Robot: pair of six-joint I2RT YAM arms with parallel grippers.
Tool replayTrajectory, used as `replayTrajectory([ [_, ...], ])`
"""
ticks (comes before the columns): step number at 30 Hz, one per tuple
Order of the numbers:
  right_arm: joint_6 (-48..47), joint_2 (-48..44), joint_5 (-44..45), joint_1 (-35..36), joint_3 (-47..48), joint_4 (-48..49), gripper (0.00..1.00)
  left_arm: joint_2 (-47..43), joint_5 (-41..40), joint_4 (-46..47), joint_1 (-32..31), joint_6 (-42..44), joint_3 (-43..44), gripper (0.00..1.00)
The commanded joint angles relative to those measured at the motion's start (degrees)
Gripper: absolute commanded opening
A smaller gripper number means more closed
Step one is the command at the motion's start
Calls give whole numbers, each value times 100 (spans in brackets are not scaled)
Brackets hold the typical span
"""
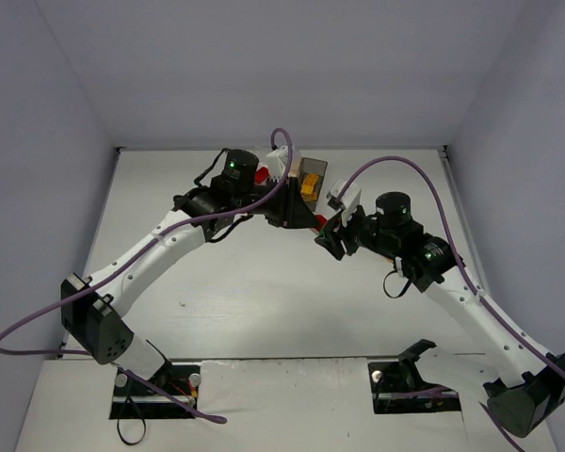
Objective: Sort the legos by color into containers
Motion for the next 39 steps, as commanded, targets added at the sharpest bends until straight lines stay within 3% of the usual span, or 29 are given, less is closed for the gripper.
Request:
replayTrajectory([
  [1, 54, -150, 106, -29, 200, 490, 46, -265, 161, 468, 33, -120, 11, 8],
  [4, 37, -133, 132, -28, 192, 534, 30, -256, 161, 451, 33, -138, -6, 8],
  [7, 19, -159, 211, -29, 139, 534, 7, -230, 109, 354, 51, -120, 37, 8],
  [9, 10, -177, 264, -29, 95, 534, 1, -204, 100, 266, 112, -129, 64, 8],
  [18, 124, -510, 501, -29, -344, 526, 0, -151, 231, 240, 709, -296, 213, 8],
  [25, 204, -704, 624, -29, -573, 499, 0, 147, 153, -41, 1342, 72, 564, 8],
  [29, 213, -660, 660, -29, -547, 499, 0, 849, -768, -707, 1466, 1030, 1300, 8],
  [34, 309, -546, 616, -37, -529, 490, 0, 2113, -2754, -1140, 1510, 1943, 2321, 9],
  [39, 388, -511, 589, -46, -476, 490, 0, 3135, -3722, -1035, 1624, 2103, 3385, 9],
])
